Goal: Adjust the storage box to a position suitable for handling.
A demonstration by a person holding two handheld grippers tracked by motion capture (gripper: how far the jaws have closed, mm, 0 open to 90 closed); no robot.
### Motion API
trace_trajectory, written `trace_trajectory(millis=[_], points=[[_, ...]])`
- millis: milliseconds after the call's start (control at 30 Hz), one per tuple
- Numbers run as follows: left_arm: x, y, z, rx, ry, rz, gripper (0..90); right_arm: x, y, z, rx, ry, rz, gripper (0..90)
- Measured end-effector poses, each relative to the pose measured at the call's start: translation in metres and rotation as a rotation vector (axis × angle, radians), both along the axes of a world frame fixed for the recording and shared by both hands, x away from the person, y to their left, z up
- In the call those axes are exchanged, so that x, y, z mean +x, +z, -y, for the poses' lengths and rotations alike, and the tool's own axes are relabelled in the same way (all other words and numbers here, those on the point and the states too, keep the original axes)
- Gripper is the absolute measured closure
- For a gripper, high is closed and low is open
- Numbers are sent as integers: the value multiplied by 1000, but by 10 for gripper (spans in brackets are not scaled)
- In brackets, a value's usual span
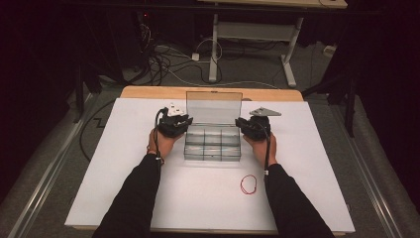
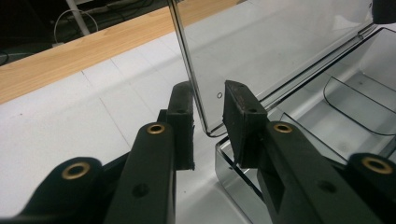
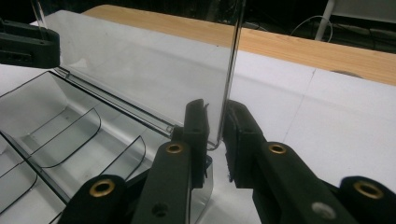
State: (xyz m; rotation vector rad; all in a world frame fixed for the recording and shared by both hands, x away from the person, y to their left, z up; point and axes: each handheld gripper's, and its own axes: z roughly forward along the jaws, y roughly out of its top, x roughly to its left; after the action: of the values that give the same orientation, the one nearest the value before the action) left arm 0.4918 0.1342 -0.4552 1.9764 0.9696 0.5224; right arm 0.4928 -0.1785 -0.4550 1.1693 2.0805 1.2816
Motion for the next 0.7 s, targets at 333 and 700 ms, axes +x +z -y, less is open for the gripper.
trace_trajectory(millis=[333,700], points=[[0,-4,2,23,1,-9,686,0,-4,-8,-70,-21,18,758],[-1,-6,-2,-17,3,-14,657,0,-4,-7,-42,-25,12,709]])
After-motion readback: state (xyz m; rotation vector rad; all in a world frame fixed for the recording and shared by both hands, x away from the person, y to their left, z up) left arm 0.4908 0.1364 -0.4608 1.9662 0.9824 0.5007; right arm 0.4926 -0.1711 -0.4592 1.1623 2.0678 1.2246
